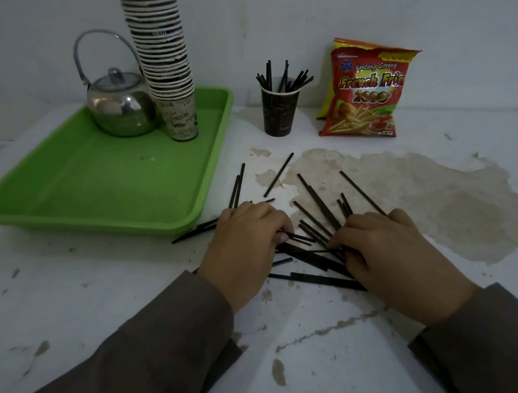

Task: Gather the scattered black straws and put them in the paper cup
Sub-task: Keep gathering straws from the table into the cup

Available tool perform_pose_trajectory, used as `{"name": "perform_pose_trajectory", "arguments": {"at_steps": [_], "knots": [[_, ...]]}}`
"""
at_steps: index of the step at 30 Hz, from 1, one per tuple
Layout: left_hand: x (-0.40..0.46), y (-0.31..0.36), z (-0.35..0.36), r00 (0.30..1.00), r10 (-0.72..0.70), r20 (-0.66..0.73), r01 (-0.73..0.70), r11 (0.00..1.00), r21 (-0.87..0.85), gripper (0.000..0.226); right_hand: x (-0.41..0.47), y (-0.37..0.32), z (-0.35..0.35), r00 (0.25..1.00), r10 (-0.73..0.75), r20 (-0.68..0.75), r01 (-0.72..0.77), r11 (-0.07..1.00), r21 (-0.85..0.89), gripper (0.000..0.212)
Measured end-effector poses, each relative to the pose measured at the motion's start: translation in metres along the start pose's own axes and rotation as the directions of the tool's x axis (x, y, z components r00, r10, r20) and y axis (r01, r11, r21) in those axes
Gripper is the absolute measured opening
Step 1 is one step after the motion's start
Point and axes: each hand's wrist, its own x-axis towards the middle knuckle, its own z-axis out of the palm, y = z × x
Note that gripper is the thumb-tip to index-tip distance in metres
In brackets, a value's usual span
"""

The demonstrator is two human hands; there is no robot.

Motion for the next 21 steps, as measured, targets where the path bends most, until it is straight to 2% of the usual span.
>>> {"name": "perform_pose_trajectory", "arguments": {"at_steps": [3,7,10,13,17,19,21], "knots": [[0.002,0.005,-0.006,0.997,0.02,-0.08,-0.028,0.995,-0.093,0.016,0.0,-0.002,0.0,1.0,0.008,-0.026,-0.008,1.0,-0.006,0.028],[0.001,0.014,-0.013,0.985,0.008,-0.17,-0.053,0.964,-0.261,0.018,0.001,-0.005,-0.008,0.998,0.061,0.008,-0.061,0.997,0.044,0.01],[0.001,0.017,-0.014,0.973,-0.027,-0.228,-0.051,0.942,-0.331,0.023,0.002,-0.006,-0.004,0.997,0.077,-0.019,-0.076,0.996,0.055,0.009],[0.001,0.016,-0.013,0.968,-0.048,-0.245,-0.047,0.929,-0.368,0.028,0.005,-0.006,0.003,0.985,0.154,-0.083,-0.146,0.984,0.099,0.008],[0.001,0.016,-0.013,0.963,-0.101,-0.249,-0.011,0.91,-0.414,0.029,0.006,-0.008,0.007,0.979,0.188,-0.083,-0.18,0.979,0.093,0.002],[0.001,0.017,-0.013,0.961,-0.147,-0.233,0.024,0.887,-0.46,0.03,0.005,-0.013,0.009,0.981,0.192,-0.037,-0.189,0.979,0.076,0.012],[0.001,0.017,-0.014,0.956,-0.196,-0.218,0.065,0.868,-0.493,0.031,0.004,-0.016,0.011,0.98,0.183,-0.072,-0.18,0.982,0.054,0.016]]}}
